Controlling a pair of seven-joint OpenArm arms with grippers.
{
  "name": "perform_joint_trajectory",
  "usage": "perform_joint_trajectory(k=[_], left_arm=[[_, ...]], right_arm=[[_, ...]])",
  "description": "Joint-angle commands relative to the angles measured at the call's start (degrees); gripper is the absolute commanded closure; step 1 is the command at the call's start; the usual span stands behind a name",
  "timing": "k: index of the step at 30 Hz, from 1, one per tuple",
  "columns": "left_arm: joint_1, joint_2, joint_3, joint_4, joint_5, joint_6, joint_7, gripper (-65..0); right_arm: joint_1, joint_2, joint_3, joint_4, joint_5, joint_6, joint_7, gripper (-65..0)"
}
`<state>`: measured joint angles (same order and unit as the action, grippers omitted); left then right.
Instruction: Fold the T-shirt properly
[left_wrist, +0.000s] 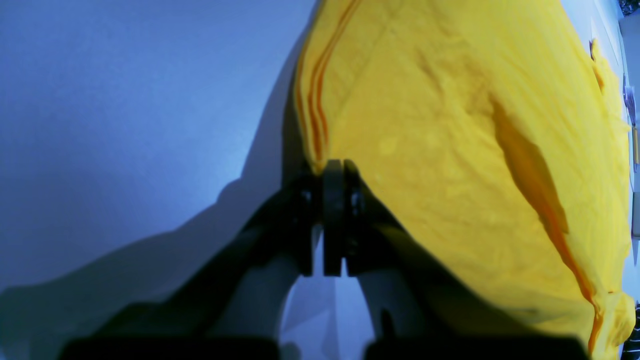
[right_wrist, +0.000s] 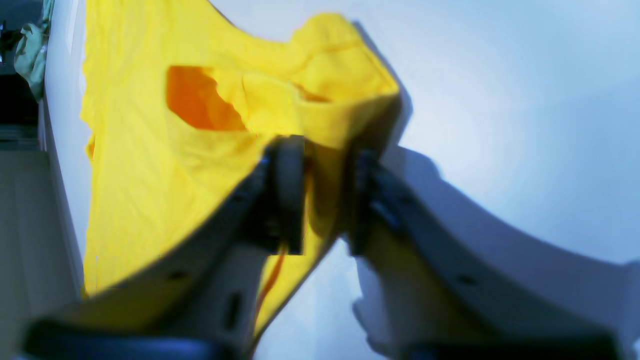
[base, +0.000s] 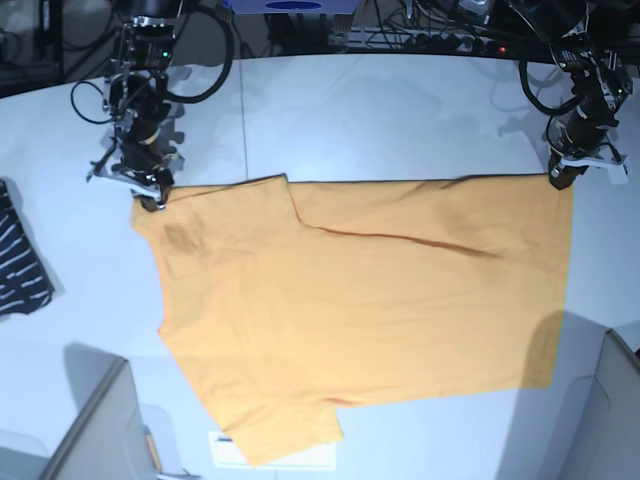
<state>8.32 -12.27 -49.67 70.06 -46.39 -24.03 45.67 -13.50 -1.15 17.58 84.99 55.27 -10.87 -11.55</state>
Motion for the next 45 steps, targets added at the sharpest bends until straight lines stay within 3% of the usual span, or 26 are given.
perform_joint_trajectory(k=[1, 3, 12, 13, 15, 18, 27, 32, 33, 36, 37, 41, 45], left_arm=[[0.1, -1.0, 0.0, 0.8, 0.5, 0.2, 0.2, 0.0], [0.1, -1.0, 0.0, 0.8, 0.5, 0.2, 0.2, 0.0], [0.6, -3.0, -0.1, 4.8, 0.5, 0.3, 1.5, 0.0], [0.4, -3.0, -0.4, 6.4, 0.5, 0.3, 2.9, 0.0], [0.2, -3.8, -1.0, 10.2, 0.4, 0.5, 5.6, 0.0], [-1.3, -4.3, -3.4, 14.6, 0.1, 3.8, 8.9, 0.0], [-7.4, -5.7, -12.4, 22.4, -0.1, 4.4, 23.3, 0.0], [-7.7, -5.6, -12.6, 22.0, 0.5, 4.4, 25.1, 0.0], [-6.8, -5.6, -12.4, 21.8, 0.5, 4.4, 24.9, 0.0], [-7.0, -5.7, -12.5, 21.5, 0.5, 4.5, 24.8, 0.0], [-7.7, -5.7, -12.5, 21.5, 0.5, 4.6, 25.1, 0.0], [-10.0, -5.7, -12.3, 21.5, 0.5, 8.9, 25.1, 0.0], [-10.3, -5.7, -12.3, 21.5, 0.1, 9.0, 25.1, 0.0]], right_arm=[[0.9, 0.6, 0.5, 0.9, 0.0, 0.5, 1.0, -5.1], [1.0, 0.8, 0.5, 0.9, 0.0, 0.5, 1.0, 0.0], [0.6, 0.7, 0.1, 7.5, 0.0, 0.0, -1.1, 0.0], [1.0, 0.7, 0.5, 8.8, 0.0, -1.0, -2.9, 0.0], [2.6, 0.8, 0.5, 11.1, 0.0, -6.0, -6.5, 0.0], [4.0, 0.8, 0.5, 13.9, 0.0, -10.7, -9.2, 0.0], [9.9, 0.9, 2.2, 19.5, -0.1, -11.2, -16.7, 0.0], [9.4, 0.8, 2.1, 20.7, -0.1, -11.4, -21.4, 0.0], [9.8, 0.8, 2.2, 21.0, -0.1, -12.6, -23.6, 0.0], [13.2, 0.9, 2.9, 19.5, -0.2, -20.3, -28.9, 0.0], [13.8, 0.9, 3.1, 19.0, -0.2, -20.8, -28.8, 0.0], [14.2, 0.9, 3.6, 19.2, -0.1, -17.0, -26.9, 0.0], [13.5, 0.9, 3.5, 19.5, -0.1, -13.0, -26.0, 0.0]])
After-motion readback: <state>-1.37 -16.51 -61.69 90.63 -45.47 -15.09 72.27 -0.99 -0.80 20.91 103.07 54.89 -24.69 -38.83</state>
